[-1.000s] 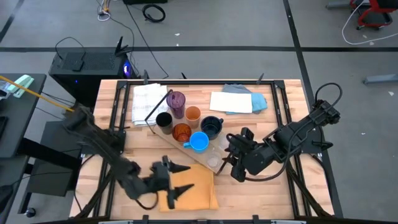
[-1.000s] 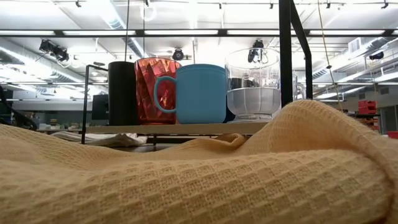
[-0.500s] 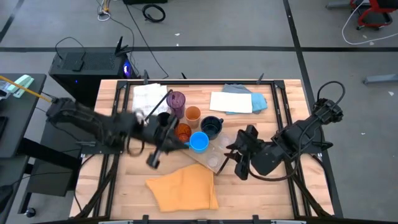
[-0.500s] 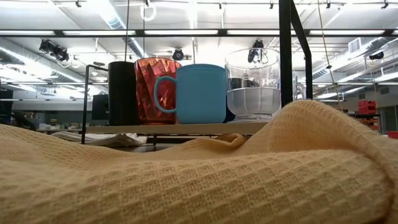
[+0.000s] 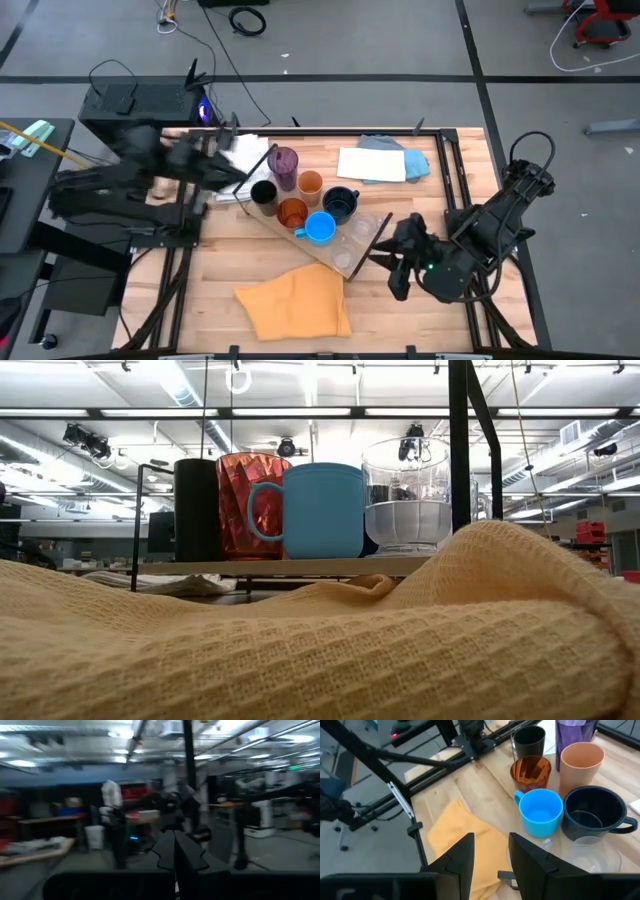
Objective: Stack small to large cups/mugs on shelf
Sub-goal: Return to Home Position
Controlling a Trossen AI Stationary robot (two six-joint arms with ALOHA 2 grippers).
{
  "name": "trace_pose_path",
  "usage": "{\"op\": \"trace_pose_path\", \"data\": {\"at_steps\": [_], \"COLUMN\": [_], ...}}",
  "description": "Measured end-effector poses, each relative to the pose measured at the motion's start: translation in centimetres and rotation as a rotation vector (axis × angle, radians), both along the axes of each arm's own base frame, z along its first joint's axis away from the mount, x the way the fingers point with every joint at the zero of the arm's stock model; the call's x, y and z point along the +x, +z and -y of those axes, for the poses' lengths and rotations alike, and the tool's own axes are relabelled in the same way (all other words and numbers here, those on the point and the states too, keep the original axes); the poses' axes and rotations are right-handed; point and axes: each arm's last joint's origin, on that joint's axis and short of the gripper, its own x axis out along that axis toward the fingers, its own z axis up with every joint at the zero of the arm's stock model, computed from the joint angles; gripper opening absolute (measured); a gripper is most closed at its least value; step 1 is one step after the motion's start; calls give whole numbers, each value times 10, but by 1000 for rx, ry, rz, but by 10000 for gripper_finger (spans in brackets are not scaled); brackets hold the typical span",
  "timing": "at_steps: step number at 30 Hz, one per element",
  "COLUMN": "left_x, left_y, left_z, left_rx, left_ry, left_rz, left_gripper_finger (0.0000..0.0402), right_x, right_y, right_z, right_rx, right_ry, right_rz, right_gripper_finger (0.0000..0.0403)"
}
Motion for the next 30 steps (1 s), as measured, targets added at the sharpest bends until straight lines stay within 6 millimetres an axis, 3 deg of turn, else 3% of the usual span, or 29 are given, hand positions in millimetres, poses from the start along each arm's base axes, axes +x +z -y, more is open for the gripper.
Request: {"op": "trace_pose_path", "data": {"at_steps": [5,8,10,19,24,30], "left_x": [-72,-98,-106,-99,-87,-80], "left_y": [9,-4,-24,-119,-163,-195], "left_z": [5,8,8,8,7,7], "left_rx": [29,27,10,-96,-180,-209], "left_ry": [105,95,89,75,49,47], "left_rz": [125,269,343,563,459,350], "left_gripper_finger": [4,4,3,2,2,1], "right_x": [-1,2,4,9,10,9], "right_y": [1,1,1,1,1,1], "right_z": [0,4,6,12,13,13], "right_rx": [-16,-16,-14,7,28,48], "right_ry": [-29,-47,-60,-94,-109,-124], "right_rz": [25,25,26,34,37,43], "right_gripper_finger": [126,126,126,126,126,126]}}
